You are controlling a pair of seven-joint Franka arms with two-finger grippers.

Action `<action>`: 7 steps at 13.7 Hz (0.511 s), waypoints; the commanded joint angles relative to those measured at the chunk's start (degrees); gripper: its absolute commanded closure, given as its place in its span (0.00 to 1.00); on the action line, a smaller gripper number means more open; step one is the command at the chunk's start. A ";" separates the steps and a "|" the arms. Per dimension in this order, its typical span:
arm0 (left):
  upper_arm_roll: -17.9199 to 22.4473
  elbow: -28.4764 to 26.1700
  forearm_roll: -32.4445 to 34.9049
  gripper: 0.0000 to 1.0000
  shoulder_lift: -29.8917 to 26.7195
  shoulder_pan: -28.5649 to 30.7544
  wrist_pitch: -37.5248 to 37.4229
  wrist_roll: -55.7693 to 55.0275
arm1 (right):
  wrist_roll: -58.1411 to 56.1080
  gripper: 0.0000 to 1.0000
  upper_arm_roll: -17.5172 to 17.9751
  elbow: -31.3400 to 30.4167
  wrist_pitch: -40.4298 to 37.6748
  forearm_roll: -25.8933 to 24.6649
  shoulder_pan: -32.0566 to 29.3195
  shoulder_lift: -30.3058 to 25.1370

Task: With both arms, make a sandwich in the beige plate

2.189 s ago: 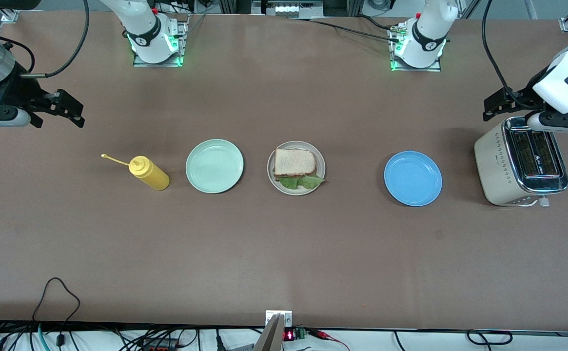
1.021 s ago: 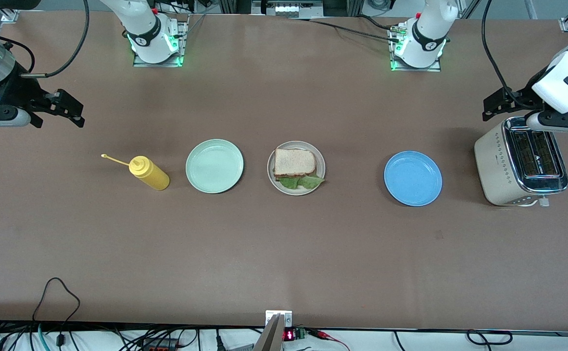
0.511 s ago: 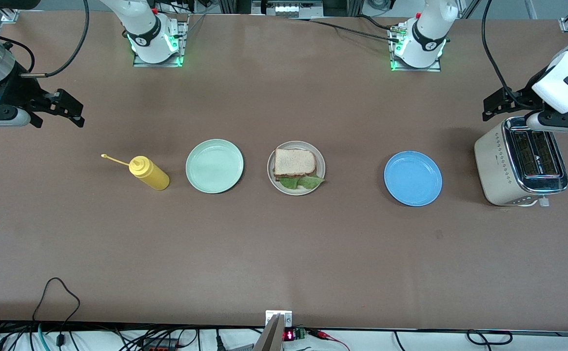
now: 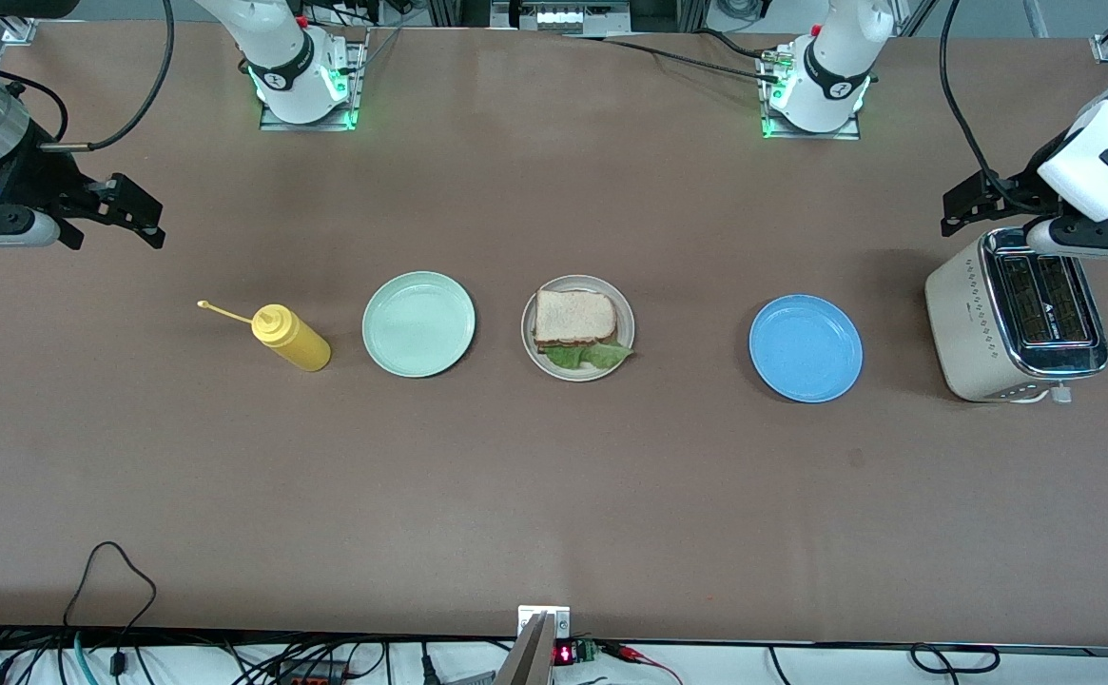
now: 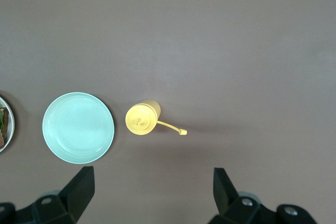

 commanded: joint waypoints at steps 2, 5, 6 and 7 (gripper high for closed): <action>0.18 -0.65 -0.52 0.00 -0.97 -0.28 0.13 0.97 | -1.03 0.00 0.45 0.57 -0.45 0.96 -0.73 -1.03; 0.18 -0.57 -0.52 0.00 -0.97 -0.28 0.13 0.97 | -1.65 0.00 0.45 1.18 -0.62 0.95 -0.82 -0.76; 0.18 -0.57 -0.52 0.00 -0.88 -0.28 0.13 0.97 | -2.26 0.00 0.36 2.06 -0.80 0.95 -0.90 -0.24; 0.18 -0.57 -0.52 0.00 -0.88 -0.28 0.13 0.97 | -1.92 0.00 0.27 2.24 -0.89 1.04 -0.90 -0.06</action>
